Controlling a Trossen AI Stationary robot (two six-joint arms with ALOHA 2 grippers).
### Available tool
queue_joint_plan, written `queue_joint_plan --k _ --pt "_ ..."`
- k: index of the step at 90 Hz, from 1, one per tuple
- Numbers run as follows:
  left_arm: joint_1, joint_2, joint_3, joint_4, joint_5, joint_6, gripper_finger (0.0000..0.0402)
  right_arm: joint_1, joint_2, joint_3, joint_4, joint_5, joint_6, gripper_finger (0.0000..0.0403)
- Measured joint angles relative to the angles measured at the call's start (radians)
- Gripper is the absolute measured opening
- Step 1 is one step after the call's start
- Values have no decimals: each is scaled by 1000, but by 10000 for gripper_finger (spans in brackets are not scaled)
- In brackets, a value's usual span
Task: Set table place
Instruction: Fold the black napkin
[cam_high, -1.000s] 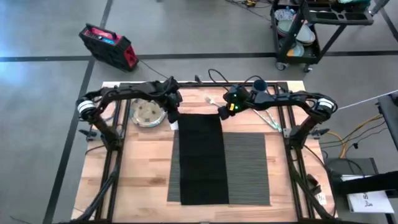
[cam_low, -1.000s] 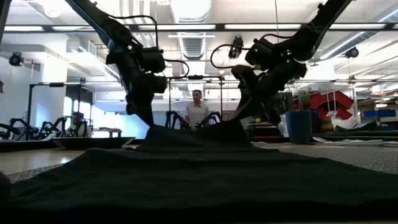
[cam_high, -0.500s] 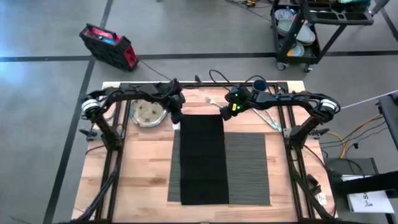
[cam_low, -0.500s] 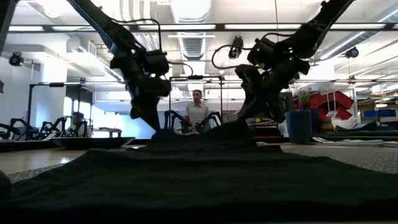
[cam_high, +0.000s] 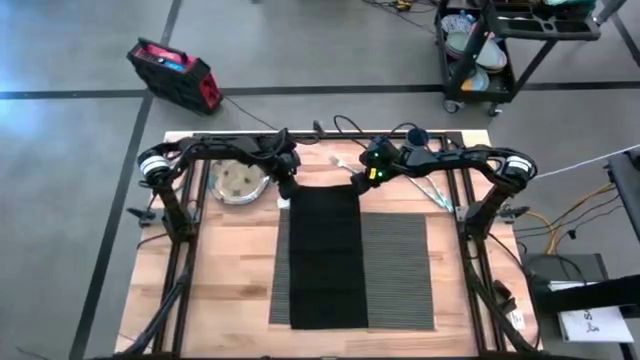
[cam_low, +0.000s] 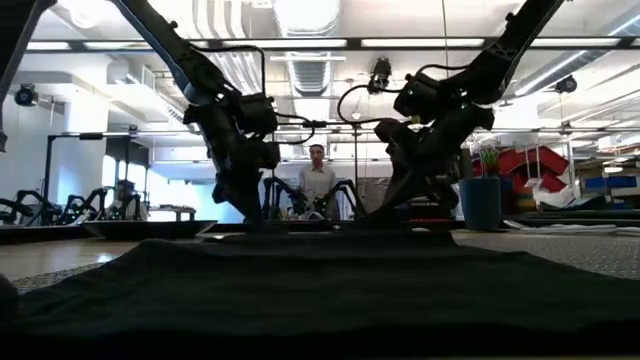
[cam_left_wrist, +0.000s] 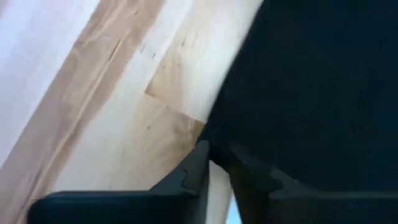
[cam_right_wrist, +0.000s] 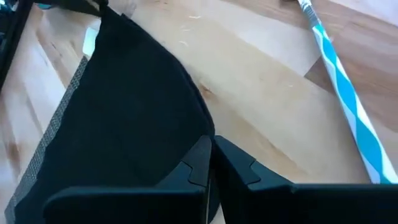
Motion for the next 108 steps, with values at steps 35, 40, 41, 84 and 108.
queue_joint_plan --k 35,40,41,84,108 --pt "-57 9 -4 29 -173 50 243 -1 0 0 20 1 2 0" --pt "-57 9 -15 53 -177 49 247 -1 0 0 20 2 2 0" --pt "-57 9 -17 57 -177 49 248 -1 0 0 20 3 2 0" --pt "-83 10 -94 168 -111 -33 230 -3 0 0 24 19 7 0" --pt "-113 41 -113 218 -115 -56 152 -3 0 0 28 19 20 0"
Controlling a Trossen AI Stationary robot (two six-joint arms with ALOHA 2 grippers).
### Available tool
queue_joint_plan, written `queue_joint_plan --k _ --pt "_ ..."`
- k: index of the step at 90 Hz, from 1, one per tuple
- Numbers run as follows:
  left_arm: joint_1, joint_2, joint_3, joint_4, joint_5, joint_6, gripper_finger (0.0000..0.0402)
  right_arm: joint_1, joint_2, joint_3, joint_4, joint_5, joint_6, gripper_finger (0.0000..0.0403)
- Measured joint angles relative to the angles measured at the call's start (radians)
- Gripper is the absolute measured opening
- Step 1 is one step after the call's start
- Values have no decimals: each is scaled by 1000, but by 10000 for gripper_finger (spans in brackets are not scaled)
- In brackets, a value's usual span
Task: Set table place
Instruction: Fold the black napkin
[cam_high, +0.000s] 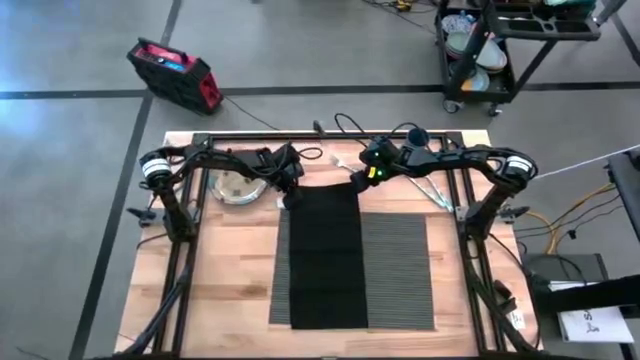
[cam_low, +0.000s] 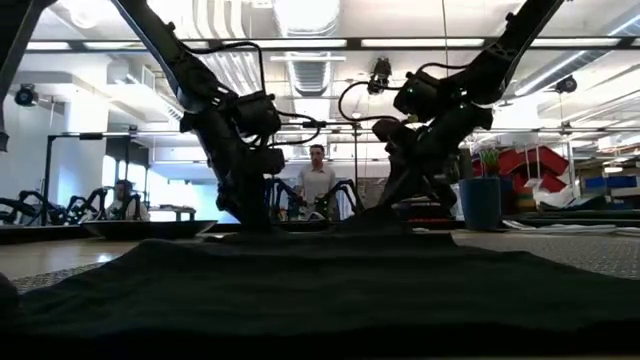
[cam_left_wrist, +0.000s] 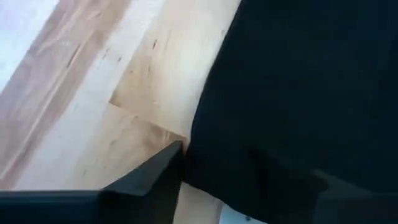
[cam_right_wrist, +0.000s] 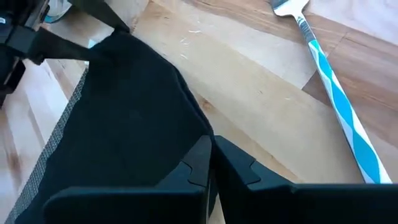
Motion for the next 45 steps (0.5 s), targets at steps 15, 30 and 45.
queue_joint_plan --k 15,30,45 --pt "15 -18 2 -9 -12 -8 25 0 -1 0 4 -26 0 0" --pt "40 -55 24 -68 -13 20 4 1 -10 1 14 -65 5 0" --pt "44 -63 42 -122 17 22 2 1 -42 1 21 -80 5 0"
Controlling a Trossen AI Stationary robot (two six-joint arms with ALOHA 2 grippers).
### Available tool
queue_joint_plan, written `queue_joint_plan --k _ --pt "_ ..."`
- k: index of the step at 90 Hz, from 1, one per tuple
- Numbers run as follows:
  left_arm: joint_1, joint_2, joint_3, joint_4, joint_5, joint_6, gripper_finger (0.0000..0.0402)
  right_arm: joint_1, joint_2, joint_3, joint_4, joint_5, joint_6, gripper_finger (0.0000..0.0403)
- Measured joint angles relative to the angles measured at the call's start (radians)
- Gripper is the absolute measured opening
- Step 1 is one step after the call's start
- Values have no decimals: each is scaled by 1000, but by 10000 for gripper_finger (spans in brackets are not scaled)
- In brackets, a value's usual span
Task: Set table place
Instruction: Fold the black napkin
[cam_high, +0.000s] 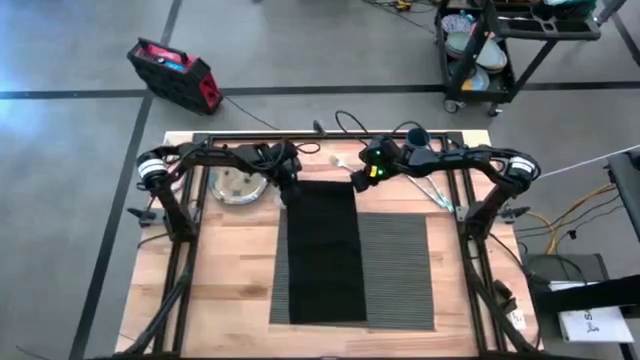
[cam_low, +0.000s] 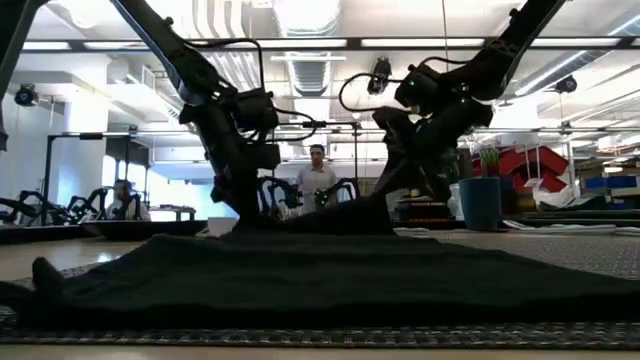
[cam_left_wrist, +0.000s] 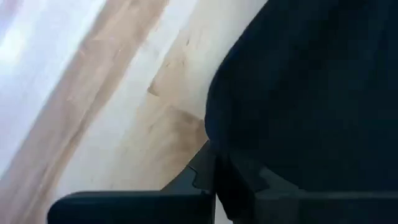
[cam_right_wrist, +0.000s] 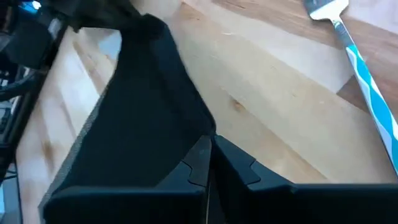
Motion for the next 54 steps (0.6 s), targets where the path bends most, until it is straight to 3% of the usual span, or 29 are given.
queue_joint_plan --k 54 --pt "-19 -199 11 -68 81 -65 0 36 -125 -1 -84 -26 -9 0"
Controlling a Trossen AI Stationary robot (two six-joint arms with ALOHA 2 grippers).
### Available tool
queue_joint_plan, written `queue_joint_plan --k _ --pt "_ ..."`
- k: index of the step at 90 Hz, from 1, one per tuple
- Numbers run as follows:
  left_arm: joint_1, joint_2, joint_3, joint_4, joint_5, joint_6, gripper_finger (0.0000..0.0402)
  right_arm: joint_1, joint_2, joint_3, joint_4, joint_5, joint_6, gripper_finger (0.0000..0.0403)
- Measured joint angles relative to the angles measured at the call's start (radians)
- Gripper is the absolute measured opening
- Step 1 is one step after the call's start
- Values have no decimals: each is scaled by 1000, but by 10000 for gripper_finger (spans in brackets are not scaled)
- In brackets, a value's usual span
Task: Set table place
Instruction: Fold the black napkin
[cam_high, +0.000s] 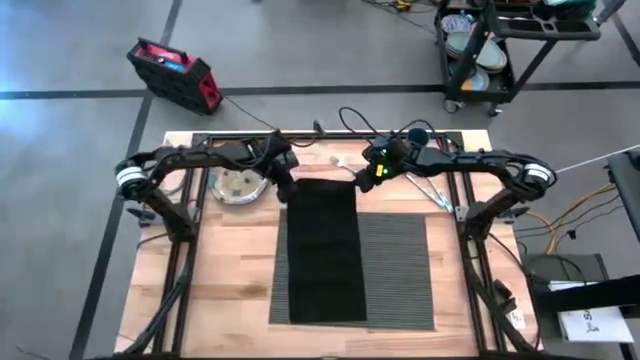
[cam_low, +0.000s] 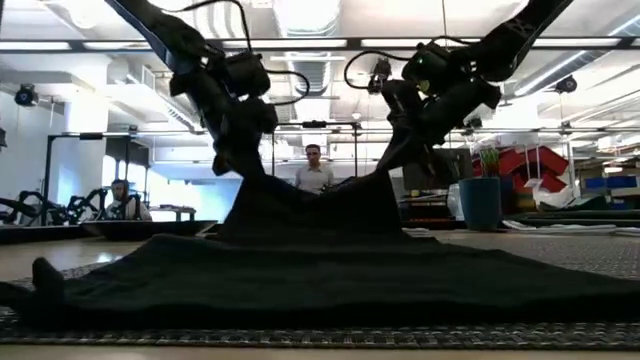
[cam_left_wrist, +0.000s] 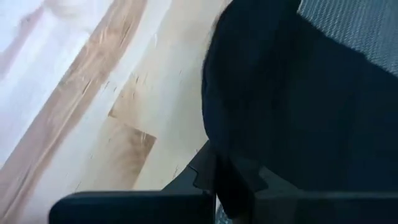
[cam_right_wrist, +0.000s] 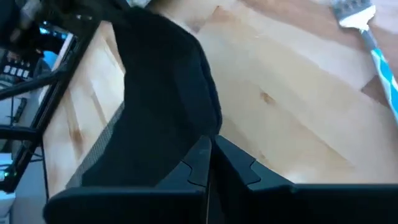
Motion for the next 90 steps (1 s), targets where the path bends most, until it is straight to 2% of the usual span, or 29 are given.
queue_joint_plan --k 23,54,80,90 --pt "-51 -60 0 -19 27 -59 0 52 -66 0 -34 5 2 0" --pt "-192 -79 0 -16 27 -150 0 137 -145 0 -132 21 8 0" --pt "-309 -98 0 -17 15 -230 0 253 -187 0 -159 62 43 0" --pt "-346 -119 0 -19 -23 -256 0 294 -192 0 -157 79 58 0"
